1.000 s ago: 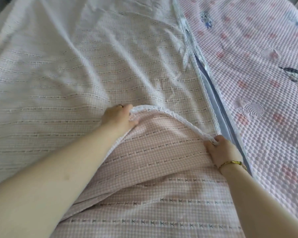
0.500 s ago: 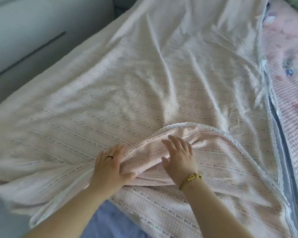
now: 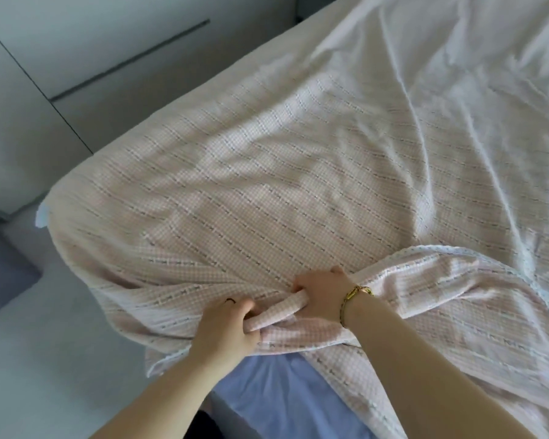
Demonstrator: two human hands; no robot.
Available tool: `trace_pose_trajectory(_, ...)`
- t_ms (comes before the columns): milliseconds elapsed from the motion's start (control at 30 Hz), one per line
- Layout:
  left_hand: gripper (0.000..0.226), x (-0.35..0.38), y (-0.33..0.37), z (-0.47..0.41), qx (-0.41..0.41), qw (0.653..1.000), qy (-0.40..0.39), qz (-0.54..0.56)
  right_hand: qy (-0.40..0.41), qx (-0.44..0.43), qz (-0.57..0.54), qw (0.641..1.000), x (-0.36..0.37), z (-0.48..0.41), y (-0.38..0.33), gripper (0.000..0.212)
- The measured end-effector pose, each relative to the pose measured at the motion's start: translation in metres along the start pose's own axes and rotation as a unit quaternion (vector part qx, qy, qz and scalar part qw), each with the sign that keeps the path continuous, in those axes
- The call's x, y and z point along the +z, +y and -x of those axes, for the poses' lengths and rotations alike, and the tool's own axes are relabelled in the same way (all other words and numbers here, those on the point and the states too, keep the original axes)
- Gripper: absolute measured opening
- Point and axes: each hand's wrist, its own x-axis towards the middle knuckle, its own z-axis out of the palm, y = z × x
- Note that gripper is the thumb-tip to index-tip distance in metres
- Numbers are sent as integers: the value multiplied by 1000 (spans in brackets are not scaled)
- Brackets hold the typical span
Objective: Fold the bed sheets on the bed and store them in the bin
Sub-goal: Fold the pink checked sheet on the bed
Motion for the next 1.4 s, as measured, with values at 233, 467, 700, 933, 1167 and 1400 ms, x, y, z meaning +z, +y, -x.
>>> trace_pose_trajectory(233,7,-42,-8,-14,-41,955,-271,111,76,37,-46,995,-37,19,-2,20)
trace_pose_trajectory(467,23,-109,-39,-34,-77,957,-280,-30,197,83,-243,946,-56,28,8,30)
trace_pose_trajectory(700,7,-205,-34,-106,41,958,210,-189,335,110,-300,886,-92,28,28,10)
trace_pose_trajectory(933,50,-213,-6,-197,6,959,174,-224,379,252,-351,818,-113,9,74,21)
trace_pose_trajectory(1167,83,-166,-101,-187,-158,957,-86,-225,157,254,-193,935,-98,-43,60,61)
trace_pose_trajectory(1400,29,-185,-159,-222,-32,984,48,-167,166,156,-120,966,-131,-141,-20,61)
